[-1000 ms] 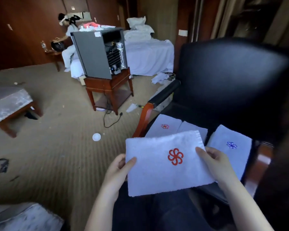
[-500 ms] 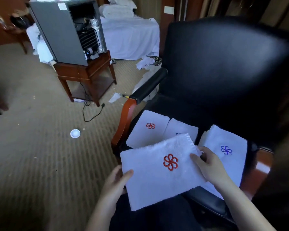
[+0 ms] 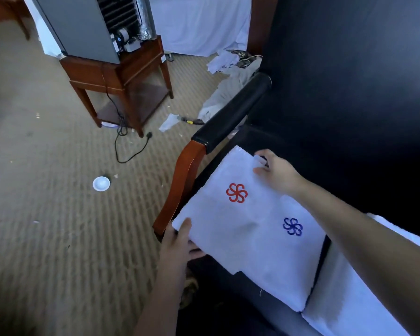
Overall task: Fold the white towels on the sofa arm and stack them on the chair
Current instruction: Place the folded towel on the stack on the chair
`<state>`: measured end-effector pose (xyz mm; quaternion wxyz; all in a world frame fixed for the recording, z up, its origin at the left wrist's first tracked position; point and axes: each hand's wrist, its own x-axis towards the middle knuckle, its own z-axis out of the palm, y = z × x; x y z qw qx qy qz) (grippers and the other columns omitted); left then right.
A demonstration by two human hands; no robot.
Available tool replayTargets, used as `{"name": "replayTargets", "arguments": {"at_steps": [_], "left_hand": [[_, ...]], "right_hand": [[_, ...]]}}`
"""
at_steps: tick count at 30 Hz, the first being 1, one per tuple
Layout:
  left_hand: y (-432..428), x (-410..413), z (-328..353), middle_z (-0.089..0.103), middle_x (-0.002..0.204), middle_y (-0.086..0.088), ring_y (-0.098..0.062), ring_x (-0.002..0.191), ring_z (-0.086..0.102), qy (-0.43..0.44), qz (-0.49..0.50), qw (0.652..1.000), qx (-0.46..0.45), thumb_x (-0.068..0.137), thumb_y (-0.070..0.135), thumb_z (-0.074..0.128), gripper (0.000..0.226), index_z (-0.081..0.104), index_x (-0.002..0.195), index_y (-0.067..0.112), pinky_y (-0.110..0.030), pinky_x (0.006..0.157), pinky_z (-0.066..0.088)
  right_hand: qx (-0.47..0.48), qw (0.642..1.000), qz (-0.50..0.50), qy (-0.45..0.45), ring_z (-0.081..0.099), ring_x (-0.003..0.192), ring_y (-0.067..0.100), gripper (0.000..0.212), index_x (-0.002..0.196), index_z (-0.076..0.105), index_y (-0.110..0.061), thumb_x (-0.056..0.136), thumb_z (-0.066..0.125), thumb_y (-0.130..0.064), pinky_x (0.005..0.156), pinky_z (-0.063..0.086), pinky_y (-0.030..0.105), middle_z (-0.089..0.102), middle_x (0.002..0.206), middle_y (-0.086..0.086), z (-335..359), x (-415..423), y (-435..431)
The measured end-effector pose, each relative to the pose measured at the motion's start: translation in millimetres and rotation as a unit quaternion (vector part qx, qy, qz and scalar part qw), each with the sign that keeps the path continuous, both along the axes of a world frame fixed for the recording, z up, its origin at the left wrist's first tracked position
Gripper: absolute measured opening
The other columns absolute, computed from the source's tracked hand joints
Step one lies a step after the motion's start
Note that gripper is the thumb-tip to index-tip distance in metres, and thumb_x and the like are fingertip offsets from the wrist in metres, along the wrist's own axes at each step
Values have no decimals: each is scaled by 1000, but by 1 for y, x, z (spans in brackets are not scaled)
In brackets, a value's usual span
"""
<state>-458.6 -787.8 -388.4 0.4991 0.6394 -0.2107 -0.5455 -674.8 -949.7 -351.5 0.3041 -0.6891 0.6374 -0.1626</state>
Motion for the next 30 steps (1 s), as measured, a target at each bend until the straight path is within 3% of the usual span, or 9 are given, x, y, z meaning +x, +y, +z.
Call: {"name": "replayTargets", "arguments": {"at_steps": [2, 8, 11, 14, 16, 19, 22, 25, 30], "left_hand": [[-12, 0, -13, 72, 105, -5, -17, 78, 73, 2, 6, 1000, 2, 98, 32, 54, 22, 57, 118, 24, -26, 53, 56], [-24, 7, -56, 73, 102, -4, -20, 82, 73, -17, 5, 1000, 15, 99, 32, 52, 24, 57, 119, 21, -29, 56, 57], [-24, 8, -76, 69, 109, -7, -24, 89, 71, -67, -14, 997, 32, 96, 41, 54, 37, 56, 124, 16, -37, 64, 61], [-20, 2, -78, 66, 97, -6, -22, 84, 68, -169, 3, 984, 52, 94, 48, 54, 44, 56, 118, 11, -38, 71, 60], [-16, -2, -70, 63, 100, -2, -25, 92, 65, -349, 29, 936, 41, 86, 54, 59, 51, 54, 116, 13, -35, 81, 52], [-14, -8, -59, 58, 118, -9, -29, 107, 56, -580, 15, 810, -84, 80, 47, 70, 57, 57, 123, 11, -31, 90, 40], [-20, -21, -61, 48, 140, -8, -29, 128, 44, -601, -92, 776, -169, 86, 51, 55, 57, 55, 131, 16, -43, 102, 39], [-25, -35, -70, 42, 150, -7, -30, 142, 31, -610, -170, 751, -189, 89, 56, 47, 62, 54, 137, 17, -55, 112, 31], [-31, -35, -77, 35, 155, -5, -28, 146, 25, -620, -201, 733, -194, 89, 60, 45, 68, 49, 142, 18, -47, 118, 13]], "right_hand": [[22, 999, 30, 0, 57, 97, 22, 39, 136, 42, -18, 97, 49, -18, 66, 43, 26, 53, 111, -2, -10, 5, -25], [71, 995, 66, 28, 54, 101, 18, 39, 140, 41, -20, 101, 42, -19, 80, 47, 29, 56, 119, -1, -46, 9, -55], [24, 994, 84, 73, 59, 101, 26, 38, 140, 39, -21, 103, 40, -24, 85, 47, 33, 62, 122, 5, -61, 9, -54], [-73, 975, 125, 167, 60, 98, 30, 38, 142, 34, -17, 105, 34, -26, 85, 34, 31, 67, 104, 9, -66, 12, -51], [-143, 962, 147, 182, 58, 89, 26, 39, 142, 33, -16, 105, 32, -25, 90, 33, 31, 66, 100, 6, -61, 15, -51], [-190, 945, 179, 199, 45, 72, 19, 38, 141, 35, -14, 105, 32, -23, 96, 32, 33, 61, 94, 1, -57, 18, -57], [-139, 939, 186, 252, 49, 76, 21, 39, 143, 31, -14, 106, 28, -23, 97, 31, 34, 52, 92, -2, -63, 20, -57], [-136, 947, 159, 243, 54, 89, 24, 39, 142, 31, -12, 106, 28, -24, 99, 31, 36, 56, 100, 3, -67, 20, -54], [-174, 943, 165, 231, 51, 86, 23, 35, 138, 35, -11, 105, 28, -22, 98, 31, 36, 58, 100, 5, -59, 16, -61]]}}
